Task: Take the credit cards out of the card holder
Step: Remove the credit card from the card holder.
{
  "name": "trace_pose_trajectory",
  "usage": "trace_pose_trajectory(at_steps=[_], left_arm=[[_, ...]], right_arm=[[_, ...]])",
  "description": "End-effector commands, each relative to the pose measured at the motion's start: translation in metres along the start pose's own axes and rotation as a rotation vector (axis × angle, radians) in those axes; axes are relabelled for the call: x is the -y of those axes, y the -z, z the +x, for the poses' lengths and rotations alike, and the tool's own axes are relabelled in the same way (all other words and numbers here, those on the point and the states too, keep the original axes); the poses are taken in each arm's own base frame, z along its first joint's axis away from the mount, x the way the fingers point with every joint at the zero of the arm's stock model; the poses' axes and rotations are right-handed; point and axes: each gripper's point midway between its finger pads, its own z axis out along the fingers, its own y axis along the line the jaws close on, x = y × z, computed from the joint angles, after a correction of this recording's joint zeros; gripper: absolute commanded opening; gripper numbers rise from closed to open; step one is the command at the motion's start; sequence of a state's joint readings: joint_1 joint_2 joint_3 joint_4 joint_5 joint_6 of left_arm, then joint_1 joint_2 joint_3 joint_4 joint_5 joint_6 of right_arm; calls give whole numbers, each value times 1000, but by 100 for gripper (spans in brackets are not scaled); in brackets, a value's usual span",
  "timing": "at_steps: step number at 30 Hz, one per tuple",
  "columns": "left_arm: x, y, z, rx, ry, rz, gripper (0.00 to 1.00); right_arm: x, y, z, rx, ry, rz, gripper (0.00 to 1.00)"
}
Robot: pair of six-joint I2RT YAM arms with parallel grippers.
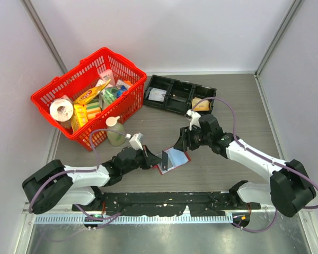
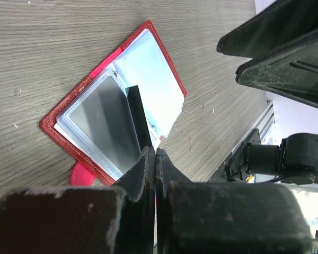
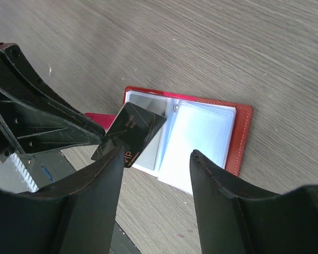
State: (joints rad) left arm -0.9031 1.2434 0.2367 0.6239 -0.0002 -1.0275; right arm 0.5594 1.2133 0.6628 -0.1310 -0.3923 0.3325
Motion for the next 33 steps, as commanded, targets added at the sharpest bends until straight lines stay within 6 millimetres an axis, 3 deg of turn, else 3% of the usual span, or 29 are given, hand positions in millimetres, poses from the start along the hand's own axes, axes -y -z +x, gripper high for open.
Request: trace_pose_trajectory(at_steps=[1, 5, 10, 17, 19, 33], left_arm=[[3, 5, -2, -19, -133, 33, 0], [-9, 5, -3, -33, -156, -39, 0], [-27, 2, -6, -51, -140, -177, 1], [-44, 9, 1, -89, -9, -324, 41], [-44, 11, 5, -121, 2, -351, 48], [-51, 11, 31, -283, -138, -528, 52]], right_arm=[[-22, -2, -18, 3, 148, -133, 58], [-25, -8, -28, -4, 222, -161, 59], [-27, -21, -31, -35, 176, -177, 58], [-36, -34, -8, -77, 71, -223, 54], [-36, -39, -7, -67, 55, -223, 52], [-19, -65, 29, -181, -24, -169, 51]])
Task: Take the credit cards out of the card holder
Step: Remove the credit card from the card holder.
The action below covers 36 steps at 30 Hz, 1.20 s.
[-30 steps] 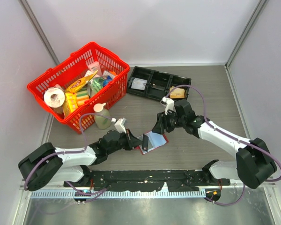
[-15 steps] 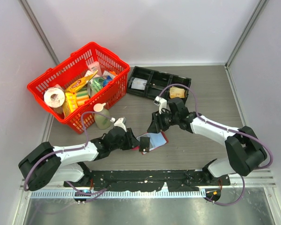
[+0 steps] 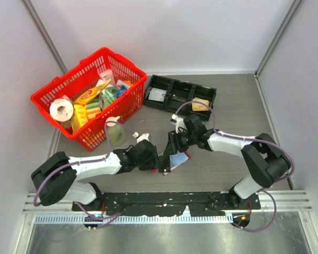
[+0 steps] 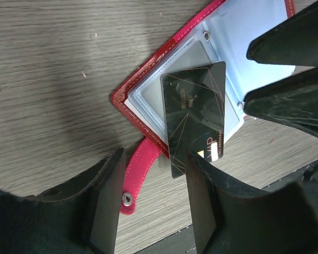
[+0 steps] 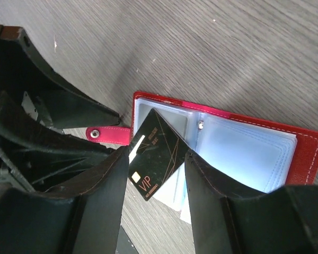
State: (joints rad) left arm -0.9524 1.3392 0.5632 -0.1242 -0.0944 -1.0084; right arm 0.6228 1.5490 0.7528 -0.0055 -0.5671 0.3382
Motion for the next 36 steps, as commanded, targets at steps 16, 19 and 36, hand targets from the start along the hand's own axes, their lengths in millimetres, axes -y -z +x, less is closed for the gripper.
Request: trace_pose_trajectory(at_steps=[16, 19, 36], left_arm=[[-21, -19, 18, -76, -96, -166, 33], [-22, -21, 19, -82, -97, -168, 30], [-3, -2, -19, 78, -26, -74, 55]], right_arm=[[11, -20, 24, -57, -35, -32, 40], [12, -21, 24, -56, -34, -36, 31], [0, 18, -11, 97, -39, -44, 1]])
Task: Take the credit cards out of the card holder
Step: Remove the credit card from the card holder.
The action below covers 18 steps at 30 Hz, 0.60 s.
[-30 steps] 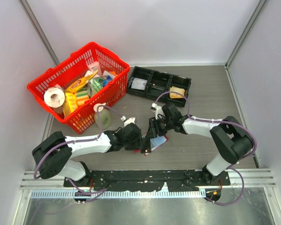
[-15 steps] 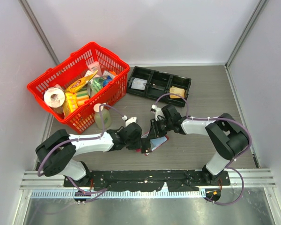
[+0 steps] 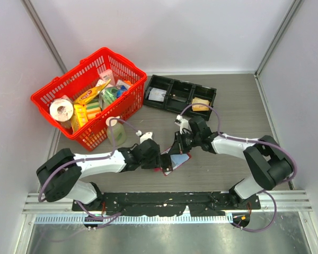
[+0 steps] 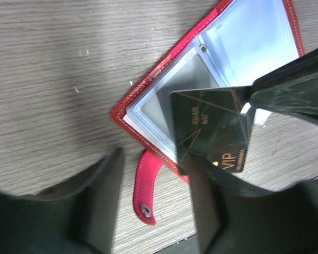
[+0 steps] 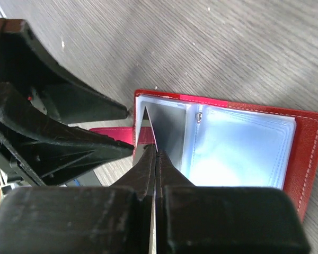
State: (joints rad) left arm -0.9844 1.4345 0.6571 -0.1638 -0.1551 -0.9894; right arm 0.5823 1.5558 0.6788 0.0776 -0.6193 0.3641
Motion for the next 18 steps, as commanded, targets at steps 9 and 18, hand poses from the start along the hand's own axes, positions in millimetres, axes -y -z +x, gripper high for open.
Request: trace_pose_trajectory(at_steps=[9, 18], left_arm=[[16, 44, -60, 286, 209, 247, 87], [26, 57, -78, 428, 341, 544, 98]], right_arm=[[-25, 42, -51, 311, -104, -27, 1], [-38, 71, -66, 562, -246, -106, 1]])
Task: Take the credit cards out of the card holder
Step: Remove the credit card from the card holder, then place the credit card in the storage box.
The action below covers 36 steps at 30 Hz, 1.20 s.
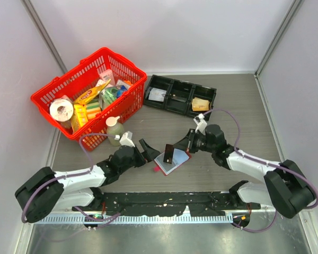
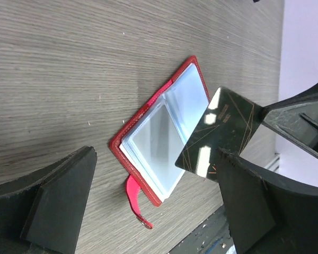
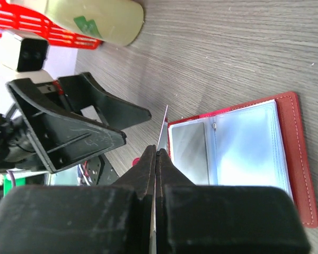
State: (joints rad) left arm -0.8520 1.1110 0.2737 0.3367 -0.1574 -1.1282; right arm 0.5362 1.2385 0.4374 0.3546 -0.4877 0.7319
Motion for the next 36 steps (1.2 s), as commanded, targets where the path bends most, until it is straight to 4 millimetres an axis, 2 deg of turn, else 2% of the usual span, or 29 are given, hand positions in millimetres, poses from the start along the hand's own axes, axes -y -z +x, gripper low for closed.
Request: trace_pose_trajectory(at_steps=[1, 11, 18, 22, 25, 28, 34, 36], left_arm=[[54, 4, -22, 97, 83, 271, 98], [100, 13, -26, 80, 123, 495, 99], [125, 14, -29, 56, 149, 567, 95], [133, 12, -28, 36, 180, 598, 88], [135, 11, -27, 32, 206, 622, 76], [137, 13, -28, 39, 232, 655, 59], [129, 12, -23, 30, 234, 657, 15], [126, 14, -23, 41, 223, 657, 2]], right_arm=[[-26, 12, -35, 211, -66, -92, 1], [-53, 46, -55, 402, -103, -215, 1], [-60, 54, -58, 441, -125, -260, 1], [-61, 53, -58, 438, -126, -268, 1], [-60, 52, -57, 434, -131, -271, 1], [-59, 52, -54, 425, -130, -273, 1], [-57, 47, -44, 367, -97, -266, 1], [-53, 45, -40, 337, -69, -236, 11]])
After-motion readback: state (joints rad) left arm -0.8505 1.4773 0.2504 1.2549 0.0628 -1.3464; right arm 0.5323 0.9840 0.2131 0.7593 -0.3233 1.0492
